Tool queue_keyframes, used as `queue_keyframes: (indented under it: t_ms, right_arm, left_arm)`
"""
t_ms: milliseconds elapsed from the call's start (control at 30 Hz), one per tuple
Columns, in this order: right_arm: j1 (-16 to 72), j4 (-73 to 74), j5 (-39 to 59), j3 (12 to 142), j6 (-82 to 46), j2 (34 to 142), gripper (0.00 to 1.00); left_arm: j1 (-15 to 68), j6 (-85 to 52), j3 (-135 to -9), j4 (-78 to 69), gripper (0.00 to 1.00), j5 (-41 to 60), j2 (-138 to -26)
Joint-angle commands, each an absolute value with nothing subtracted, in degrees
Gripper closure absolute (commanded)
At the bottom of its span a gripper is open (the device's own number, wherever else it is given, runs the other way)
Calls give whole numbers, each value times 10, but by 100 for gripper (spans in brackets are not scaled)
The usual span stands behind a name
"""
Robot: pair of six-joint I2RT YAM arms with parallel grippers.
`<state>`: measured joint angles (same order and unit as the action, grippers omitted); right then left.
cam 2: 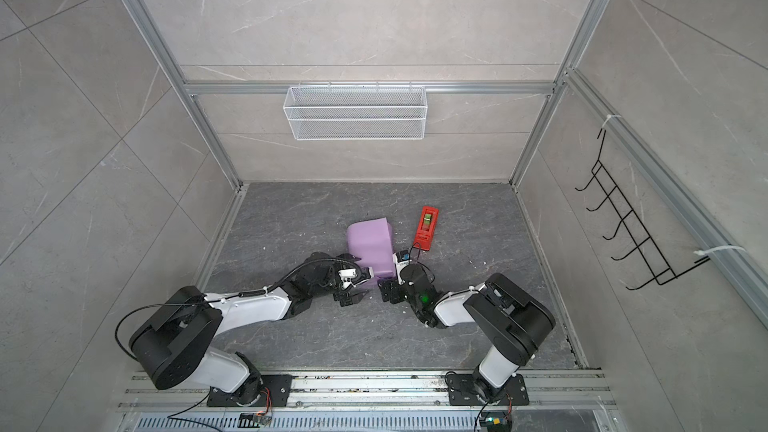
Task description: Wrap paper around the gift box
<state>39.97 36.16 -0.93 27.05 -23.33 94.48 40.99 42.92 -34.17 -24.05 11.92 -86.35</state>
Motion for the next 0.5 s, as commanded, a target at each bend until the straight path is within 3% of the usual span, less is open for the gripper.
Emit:
queue_keyframes:
  t_ms: [0,467]
  right_arm:
    - [402,345,-17,256,-246,958,16]
    - [402,348,-16,254,-249,960,16]
  left_arm:
    - [406,460,-364,-285,0,114,-881]
    - [394,474,-366,-332,1,106,-932]
